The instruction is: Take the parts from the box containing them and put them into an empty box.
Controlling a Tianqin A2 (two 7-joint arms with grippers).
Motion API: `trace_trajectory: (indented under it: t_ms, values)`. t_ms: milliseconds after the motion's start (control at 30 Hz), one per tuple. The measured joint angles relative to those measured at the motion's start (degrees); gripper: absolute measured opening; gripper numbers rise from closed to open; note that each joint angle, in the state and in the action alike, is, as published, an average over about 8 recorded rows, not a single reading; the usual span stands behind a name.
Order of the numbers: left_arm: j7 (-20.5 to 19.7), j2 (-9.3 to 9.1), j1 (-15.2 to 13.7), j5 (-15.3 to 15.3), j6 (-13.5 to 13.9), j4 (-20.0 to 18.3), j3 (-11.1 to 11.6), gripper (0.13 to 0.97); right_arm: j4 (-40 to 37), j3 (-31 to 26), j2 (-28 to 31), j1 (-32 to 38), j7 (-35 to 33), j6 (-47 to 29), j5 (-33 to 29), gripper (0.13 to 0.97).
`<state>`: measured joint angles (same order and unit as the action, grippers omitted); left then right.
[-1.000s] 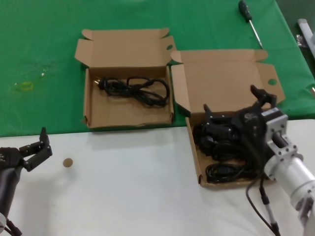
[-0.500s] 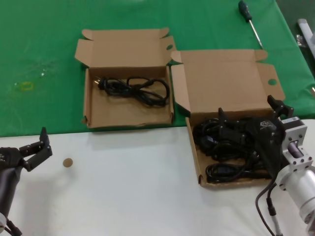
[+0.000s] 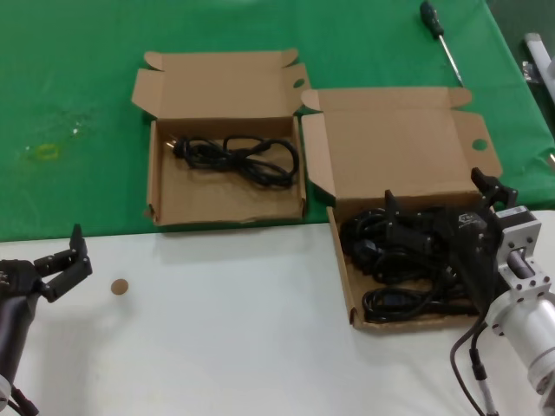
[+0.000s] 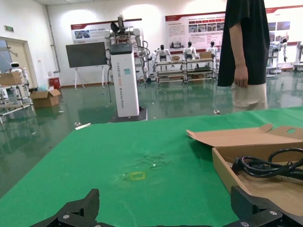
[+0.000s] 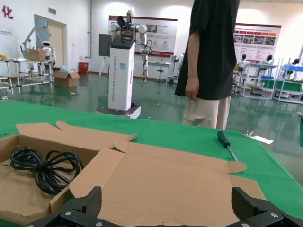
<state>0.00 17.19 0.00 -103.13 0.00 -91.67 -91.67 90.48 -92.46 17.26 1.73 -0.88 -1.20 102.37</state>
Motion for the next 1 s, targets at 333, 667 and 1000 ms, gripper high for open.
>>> trace_trajectory:
  t_ms: [333, 667, 1000]
  values:
    - [0.0, 0.00, 0.0, 0.0, 0.0, 0.0, 0.0, 0.966, 0.0, 0.0, 0.0, 0.0, 0.0, 0.0, 0.0, 0.966]
    - [0.0, 0.00, 0.0, 0.0, 0.0, 0.0, 0.0, 0.966, 0.0, 0.0, 0.0, 0.0, 0.0, 0.0, 0.0, 0.966]
    - [0.0, 0.00, 0.0, 0.0, 0.0, 0.0, 0.0, 0.966, 0.0, 0.0, 0.0, 0.0, 0.0, 0.0, 0.0, 0.966]
